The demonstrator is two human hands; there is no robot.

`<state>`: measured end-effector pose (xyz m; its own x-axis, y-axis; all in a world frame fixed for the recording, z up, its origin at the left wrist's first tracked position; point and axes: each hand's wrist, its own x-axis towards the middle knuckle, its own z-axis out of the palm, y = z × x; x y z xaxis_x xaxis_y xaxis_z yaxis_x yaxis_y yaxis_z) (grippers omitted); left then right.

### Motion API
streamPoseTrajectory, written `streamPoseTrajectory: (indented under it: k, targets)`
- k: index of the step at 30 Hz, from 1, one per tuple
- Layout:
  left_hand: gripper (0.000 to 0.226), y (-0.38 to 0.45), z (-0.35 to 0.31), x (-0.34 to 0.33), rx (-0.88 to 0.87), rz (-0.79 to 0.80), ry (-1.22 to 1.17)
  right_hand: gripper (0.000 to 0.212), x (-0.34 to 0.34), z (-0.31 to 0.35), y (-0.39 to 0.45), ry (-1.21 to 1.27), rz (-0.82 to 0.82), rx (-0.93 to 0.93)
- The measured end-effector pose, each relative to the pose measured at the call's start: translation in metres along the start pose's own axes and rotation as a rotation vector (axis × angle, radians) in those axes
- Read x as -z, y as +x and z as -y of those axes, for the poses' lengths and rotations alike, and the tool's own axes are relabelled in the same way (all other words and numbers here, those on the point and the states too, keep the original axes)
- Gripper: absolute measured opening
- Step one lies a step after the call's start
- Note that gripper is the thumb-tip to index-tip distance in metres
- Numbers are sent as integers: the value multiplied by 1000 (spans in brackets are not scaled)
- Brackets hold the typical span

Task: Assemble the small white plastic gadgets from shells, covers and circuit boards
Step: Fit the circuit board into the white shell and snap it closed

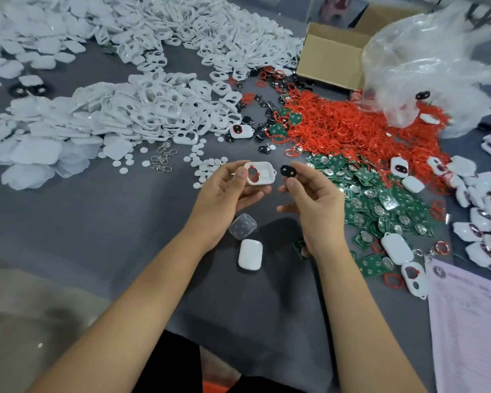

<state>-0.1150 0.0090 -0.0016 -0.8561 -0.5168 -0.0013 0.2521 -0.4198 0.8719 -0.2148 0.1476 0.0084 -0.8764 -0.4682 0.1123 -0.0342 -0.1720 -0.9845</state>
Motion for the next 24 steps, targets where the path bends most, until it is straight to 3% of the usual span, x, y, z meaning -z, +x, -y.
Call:
streamPoseTrajectory:
  k: [8,12,20,24]
  targets:
    - [42,-4,-1,0,20,18,120,12,-2,4,-4,8,29,50]
    - [34,-3,-2,0,19,13,132,11,-3,3,-5,-219,-17,161]
    - [47,-2,-2,-1,31,12,112,9,-10,2,-8,-238,25,169]
    - [33,-2,-1,0,47,7,135,9,-11,0,-7,-282,-9,158]
